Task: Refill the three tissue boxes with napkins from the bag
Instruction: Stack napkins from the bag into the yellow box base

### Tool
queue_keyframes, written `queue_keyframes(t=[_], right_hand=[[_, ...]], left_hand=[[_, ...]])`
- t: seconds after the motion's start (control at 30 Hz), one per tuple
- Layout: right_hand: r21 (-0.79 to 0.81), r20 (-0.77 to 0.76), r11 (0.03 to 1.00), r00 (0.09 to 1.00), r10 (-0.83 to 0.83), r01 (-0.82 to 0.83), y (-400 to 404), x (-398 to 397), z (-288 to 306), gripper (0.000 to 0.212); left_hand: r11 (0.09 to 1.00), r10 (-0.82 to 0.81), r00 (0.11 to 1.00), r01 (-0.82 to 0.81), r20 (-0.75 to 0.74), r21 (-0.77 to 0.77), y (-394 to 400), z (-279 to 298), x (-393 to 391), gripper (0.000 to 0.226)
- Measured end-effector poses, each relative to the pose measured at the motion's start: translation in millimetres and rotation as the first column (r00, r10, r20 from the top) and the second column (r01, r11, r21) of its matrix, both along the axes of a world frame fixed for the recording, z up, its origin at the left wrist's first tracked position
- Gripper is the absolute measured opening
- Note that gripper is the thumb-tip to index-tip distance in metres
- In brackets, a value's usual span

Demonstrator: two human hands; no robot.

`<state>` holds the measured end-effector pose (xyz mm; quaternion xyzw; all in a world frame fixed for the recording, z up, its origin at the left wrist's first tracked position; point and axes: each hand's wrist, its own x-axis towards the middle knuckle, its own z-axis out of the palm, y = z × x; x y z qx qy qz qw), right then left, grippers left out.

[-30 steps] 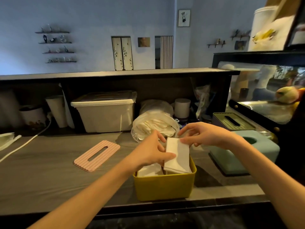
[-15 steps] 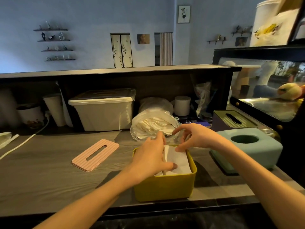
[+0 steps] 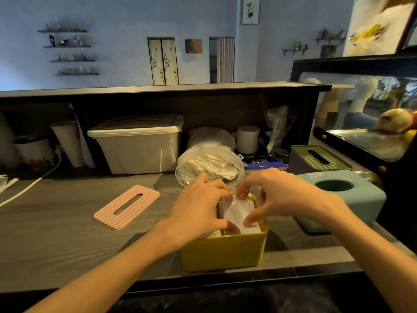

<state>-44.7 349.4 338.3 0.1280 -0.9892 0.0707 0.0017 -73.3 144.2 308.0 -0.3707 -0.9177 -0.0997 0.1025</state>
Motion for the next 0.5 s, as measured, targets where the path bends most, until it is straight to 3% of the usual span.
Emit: queue_keyframes(t=[0.1,0.23,0.37,0.5], right_hand=[[0.032,0.02,0.999,1.0,0.012,-0.013,-2.0,-0.8,-3.1,0.058],[-0.045,0.089,0.998,0.995,0.039,-0.035,0.3,-5.6,1.9,0.046],[-0.282,-0.049,0.959,0.999,0.0,-0.013,14.3,-30.7,7.6,0.019],[-0.387,-0.102,0.92,0.99,-0.101,0.054,17.2,-82.4,-24.9,0.02]], left_hand=[[1.0,0.01,1.0,-0.009,0.008,-0.023,2.1,-4.2,-1.1,0.072],[1.0,-0.008,0.997,0.008,0.082,0.0,-0.5,-0.8,-7.4,0.07],[0.971,-0.062,0.983,0.018,0.175,0.24,-12.0,19.3,-28.5,0.036],[0.944,0.021,0.978,-0.088,0.207,0.317,-20.2,16.7,-72.4,0.015]])
